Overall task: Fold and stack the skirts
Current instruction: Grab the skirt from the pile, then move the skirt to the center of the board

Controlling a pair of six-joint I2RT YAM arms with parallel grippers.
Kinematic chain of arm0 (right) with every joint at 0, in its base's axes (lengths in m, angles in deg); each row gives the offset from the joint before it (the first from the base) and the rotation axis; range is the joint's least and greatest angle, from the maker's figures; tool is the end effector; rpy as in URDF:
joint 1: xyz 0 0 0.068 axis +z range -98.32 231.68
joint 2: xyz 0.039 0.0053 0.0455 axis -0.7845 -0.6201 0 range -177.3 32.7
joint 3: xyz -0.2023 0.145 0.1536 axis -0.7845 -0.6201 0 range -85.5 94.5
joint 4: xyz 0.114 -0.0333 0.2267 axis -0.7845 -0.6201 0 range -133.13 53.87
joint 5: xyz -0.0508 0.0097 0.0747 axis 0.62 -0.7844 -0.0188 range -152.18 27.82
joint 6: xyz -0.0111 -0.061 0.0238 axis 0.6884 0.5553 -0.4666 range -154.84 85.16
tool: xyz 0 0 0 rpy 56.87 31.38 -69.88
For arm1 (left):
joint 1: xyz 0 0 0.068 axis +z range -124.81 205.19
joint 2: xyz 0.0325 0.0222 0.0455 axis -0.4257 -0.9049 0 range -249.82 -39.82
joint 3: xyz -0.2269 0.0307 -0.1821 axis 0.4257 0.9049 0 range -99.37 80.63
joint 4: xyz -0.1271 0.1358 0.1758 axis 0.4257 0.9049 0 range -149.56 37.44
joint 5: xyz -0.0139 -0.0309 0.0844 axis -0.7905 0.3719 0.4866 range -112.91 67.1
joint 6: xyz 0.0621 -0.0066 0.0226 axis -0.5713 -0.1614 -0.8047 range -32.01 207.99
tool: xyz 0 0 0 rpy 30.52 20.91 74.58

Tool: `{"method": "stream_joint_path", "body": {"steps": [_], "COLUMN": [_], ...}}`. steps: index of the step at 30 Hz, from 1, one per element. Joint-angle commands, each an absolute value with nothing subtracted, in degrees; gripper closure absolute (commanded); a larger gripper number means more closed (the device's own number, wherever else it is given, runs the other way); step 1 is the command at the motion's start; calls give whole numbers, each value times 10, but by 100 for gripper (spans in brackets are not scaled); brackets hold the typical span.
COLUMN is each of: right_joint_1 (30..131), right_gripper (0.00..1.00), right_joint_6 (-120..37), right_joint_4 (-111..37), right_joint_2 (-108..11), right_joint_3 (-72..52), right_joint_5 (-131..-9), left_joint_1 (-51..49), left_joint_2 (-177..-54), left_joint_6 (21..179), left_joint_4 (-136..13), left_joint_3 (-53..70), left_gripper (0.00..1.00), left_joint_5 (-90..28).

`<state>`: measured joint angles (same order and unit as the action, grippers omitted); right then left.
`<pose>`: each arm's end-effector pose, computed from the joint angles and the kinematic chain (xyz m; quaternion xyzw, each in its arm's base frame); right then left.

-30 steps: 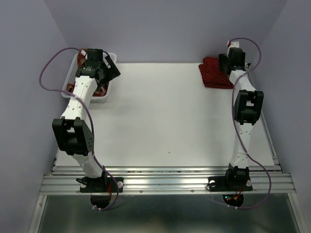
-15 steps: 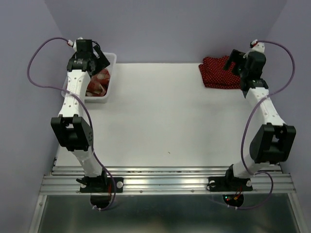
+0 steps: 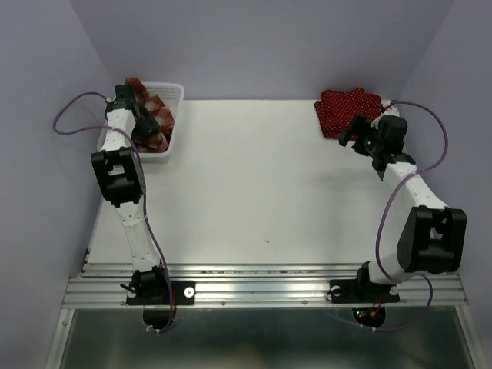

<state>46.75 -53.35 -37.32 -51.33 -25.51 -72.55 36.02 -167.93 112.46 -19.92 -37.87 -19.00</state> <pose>0.3465 -0.0203 0.3000 0.1234 0.8334 0.1388 0.5206 0.5138 0.1019 0.2605 -0.2954 0.8892 -0.0096 0.3492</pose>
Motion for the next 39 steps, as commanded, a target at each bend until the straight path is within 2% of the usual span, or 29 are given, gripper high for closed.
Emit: {"method": "stream_joint_path", "body": {"steps": [1,2,3,4,5,6,11,16,22,24,28,34,35,36,37,38,39], "right_joint_1": [464,464,464,464,464,464,464,464,464,464,464,464,464,464,464,464,464], "right_gripper": [0,0,0,0,0,0,0,0,0,0,0,0,0,0,0,0,0], "right_joint_6": [-538,-539,-538,-540,-540,-538,-539,-539,-550,-553,-564,-570,-569,-570,-570,-568,-567], "right_joint_4": [-378,-382,-382,-382,-385,-390,-400,-403,-404,-404,-408,-435,-454,-468,-486,-501,-533], "right_joint_2": [-479,-471,-467,-462,-459,-452,-429,-388,-302,-280,-231,-190,-184,-184,-185,-185,-191], "right_joint_3": [-263,-269,-272,-276,-278,-279,-290,-317,-356,-370,-388,-396,-393,-388,-373,-365,-356], "right_joint_5": [-727,-725,-725,-726,-728,-733,-752,-813,-840,-844,-853,-843,-839,-830,-807,-798,-790], "left_joint_1": [367,368,367,369,369,370,372,374,365,351,249,111,88,79,72,65,53], "left_joint_2": [-1727,-1738,-1747,-1763,-1769,-1770,-1686,-1528,-1320,-1288,-1230,-1184,-1179,-1174,-1165,-1163,-1164], "left_joint_6": [1106,1104,1097,1091,1086,1087,1088,1122,1193,1202,1188,1177,1172,1159,1154,1161,1164], "left_joint_4": [-158,-158,-161,-161,-157,-154,-210,-335,-561,-591,-612,-607,-604,-598,-596,-577,-561], "left_joint_3": [-474,-484,-494,-506,-536,-550,-567,-565,-412,-401,-390,-268,-210,-179,-110,-77,-47], "left_gripper": [2,4,13,29,77,100,100,100,100,100,100,86,78,65,22,2,1], "left_joint_5": [-205,-211,-224,-232,-254,-266,-282,-336,-479,-508,-546,-563,-560,-559,-541,-522,-503]}}
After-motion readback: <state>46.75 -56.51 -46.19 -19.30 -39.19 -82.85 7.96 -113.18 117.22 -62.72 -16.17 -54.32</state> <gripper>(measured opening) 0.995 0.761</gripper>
